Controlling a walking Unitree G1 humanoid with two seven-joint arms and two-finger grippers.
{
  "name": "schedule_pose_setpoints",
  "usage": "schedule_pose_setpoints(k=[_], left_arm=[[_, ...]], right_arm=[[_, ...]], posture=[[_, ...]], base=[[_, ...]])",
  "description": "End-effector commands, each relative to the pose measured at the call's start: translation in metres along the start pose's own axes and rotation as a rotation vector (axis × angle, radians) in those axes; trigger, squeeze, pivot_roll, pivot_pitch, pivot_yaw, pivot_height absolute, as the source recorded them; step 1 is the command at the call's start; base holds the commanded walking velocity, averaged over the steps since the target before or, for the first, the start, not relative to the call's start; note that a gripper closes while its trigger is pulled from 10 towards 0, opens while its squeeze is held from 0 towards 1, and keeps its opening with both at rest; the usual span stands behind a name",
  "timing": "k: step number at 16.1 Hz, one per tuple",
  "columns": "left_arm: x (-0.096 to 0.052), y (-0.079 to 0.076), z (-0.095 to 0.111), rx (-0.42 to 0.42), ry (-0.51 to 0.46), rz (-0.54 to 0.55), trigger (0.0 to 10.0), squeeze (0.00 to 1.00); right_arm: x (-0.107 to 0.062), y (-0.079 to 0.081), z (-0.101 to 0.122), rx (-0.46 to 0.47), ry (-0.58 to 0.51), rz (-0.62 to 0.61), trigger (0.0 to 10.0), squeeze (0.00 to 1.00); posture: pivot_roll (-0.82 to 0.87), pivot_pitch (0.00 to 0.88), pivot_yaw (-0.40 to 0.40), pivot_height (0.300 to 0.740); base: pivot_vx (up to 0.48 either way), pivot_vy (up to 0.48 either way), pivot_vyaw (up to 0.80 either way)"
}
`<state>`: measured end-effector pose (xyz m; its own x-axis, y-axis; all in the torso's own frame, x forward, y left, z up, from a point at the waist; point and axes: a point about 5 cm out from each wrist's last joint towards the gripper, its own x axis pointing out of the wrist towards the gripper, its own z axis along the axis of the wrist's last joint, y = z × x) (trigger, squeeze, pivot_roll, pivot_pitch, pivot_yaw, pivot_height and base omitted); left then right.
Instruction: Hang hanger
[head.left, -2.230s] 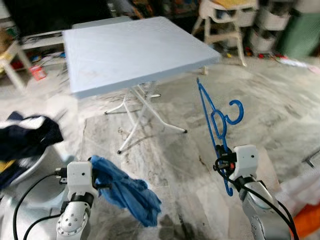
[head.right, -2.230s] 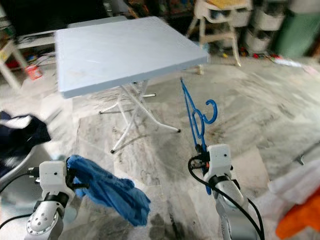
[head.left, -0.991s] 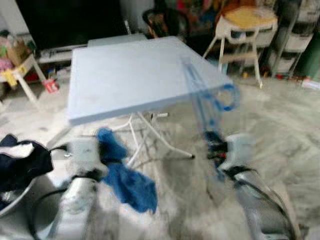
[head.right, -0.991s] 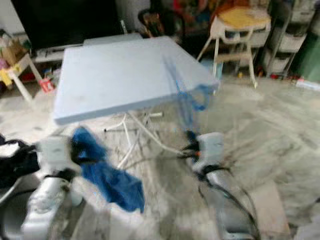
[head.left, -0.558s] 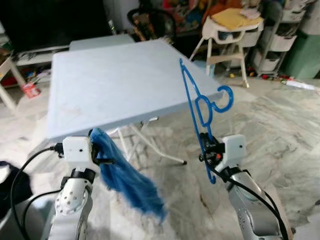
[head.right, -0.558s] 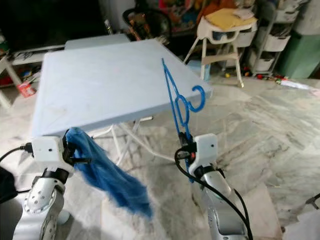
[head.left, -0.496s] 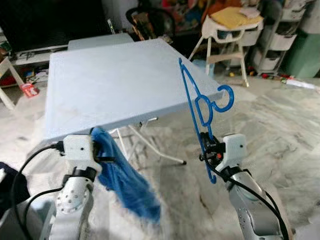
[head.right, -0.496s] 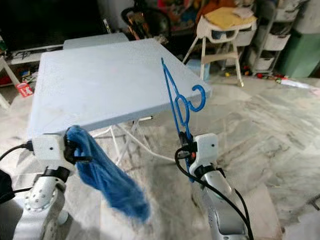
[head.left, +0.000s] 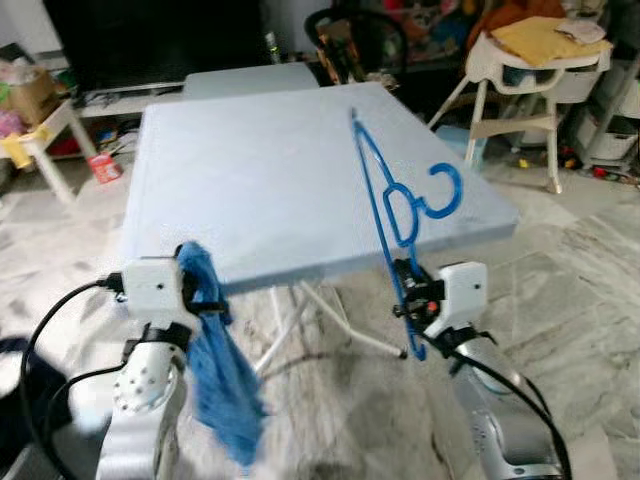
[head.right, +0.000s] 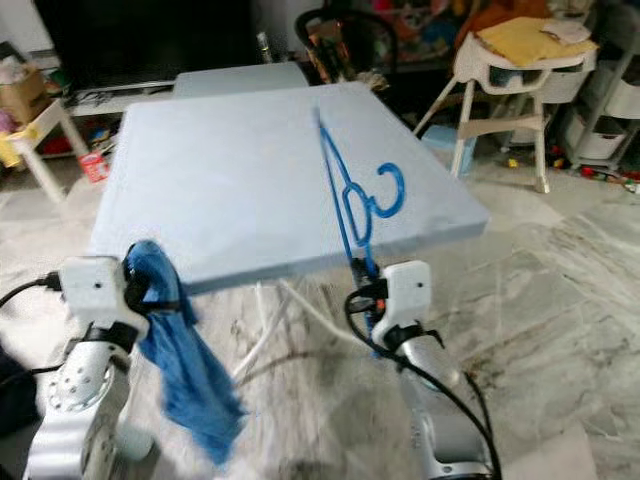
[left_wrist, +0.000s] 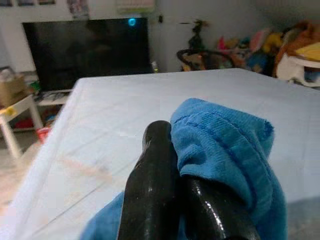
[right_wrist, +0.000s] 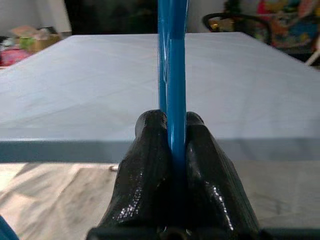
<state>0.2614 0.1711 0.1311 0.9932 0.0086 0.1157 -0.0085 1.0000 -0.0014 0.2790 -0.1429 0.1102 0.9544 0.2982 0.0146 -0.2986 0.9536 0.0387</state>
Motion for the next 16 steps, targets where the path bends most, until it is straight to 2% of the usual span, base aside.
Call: schedule_pose_setpoints(k=[1, 4, 11, 16], left_arm=[[0.002, -0.004, 0.005, -0.008, -0.022, -0.019, 10.0, 0.0], [0.003, -0.004, 0.006, -0.011, -0.025, -0.021, 10.0, 0.0], [0.01, -0.008, 0.025, 0.006, -0.094, -0.011, 10.0, 0.0], [0.006, -0.005, 0.017, 0.025, -0.057, 0.041, 10.0, 0.0]], right_arm=[[-0.002, -0.007, 0.0, 0.011, -0.001, -0.028, 10.0, 0.0], [0.0, -0.009, -0.003, 0.049, 0.021, -0.036, 10.0, 0.0], [0.0, -0.005, -0.006, 0.041, 0.032, -0.012, 10.0, 0.0], [-0.001, -0.002, -0.009, 0.035, 0.043, 0.007, 10.0, 0.0]], posture=[[-0.05, 0.0, 0.045, 0.74], [-0.05, 0.0, 0.046, 0.74], [-0.04, 0.0, 0.035, 0.74], [-0.03, 0.0, 0.03, 0.74]], base=[[0.45, 0.0, 0.0], [0.453, 0.0, -0.28], [0.411, 0.0, 0.0], [0.052, 0.0, 0.0]])
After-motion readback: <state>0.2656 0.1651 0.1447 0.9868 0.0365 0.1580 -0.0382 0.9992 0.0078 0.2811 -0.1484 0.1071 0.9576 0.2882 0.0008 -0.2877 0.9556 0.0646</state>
